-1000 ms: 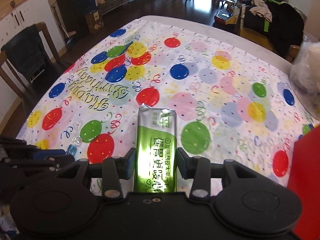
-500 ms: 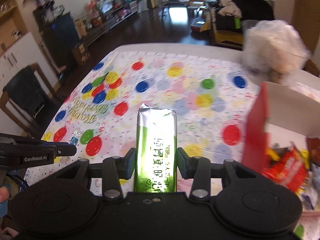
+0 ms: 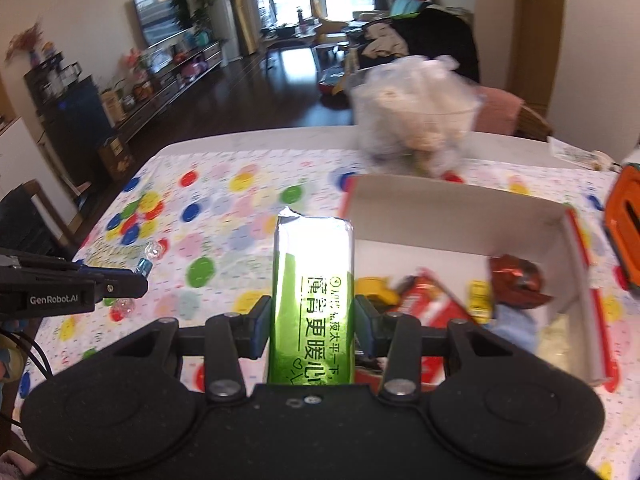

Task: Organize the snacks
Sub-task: 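Carry both snacks into the red box and open both tools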

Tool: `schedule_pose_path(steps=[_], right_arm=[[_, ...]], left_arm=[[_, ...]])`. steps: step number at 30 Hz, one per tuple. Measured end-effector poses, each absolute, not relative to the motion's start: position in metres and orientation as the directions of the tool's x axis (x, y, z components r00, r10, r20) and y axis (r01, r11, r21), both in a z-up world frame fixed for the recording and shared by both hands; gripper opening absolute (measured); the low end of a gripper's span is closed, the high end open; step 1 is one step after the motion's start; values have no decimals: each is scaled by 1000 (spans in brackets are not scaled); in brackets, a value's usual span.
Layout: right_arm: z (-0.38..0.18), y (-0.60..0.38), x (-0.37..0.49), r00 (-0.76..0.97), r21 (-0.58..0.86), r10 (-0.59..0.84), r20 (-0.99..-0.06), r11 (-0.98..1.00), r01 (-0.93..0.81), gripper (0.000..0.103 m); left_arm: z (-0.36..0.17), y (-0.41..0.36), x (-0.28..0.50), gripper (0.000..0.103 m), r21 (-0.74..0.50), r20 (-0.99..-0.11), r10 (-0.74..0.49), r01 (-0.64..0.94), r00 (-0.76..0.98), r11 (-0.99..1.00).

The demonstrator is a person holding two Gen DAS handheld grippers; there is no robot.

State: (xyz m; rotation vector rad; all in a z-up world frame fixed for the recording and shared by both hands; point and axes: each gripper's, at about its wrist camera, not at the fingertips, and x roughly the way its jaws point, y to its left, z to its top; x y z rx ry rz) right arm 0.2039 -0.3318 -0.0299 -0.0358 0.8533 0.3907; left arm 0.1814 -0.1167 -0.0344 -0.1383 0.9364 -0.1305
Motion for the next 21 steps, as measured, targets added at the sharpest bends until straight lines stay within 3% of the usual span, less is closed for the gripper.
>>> schedule_pose_path(steps=[21], right_arm=[[-61,-469,247,628,65,133,-767,989,-130,41]], left_arm=[[-53,-257,256,12,-85,-840,-179,201,512,976]])
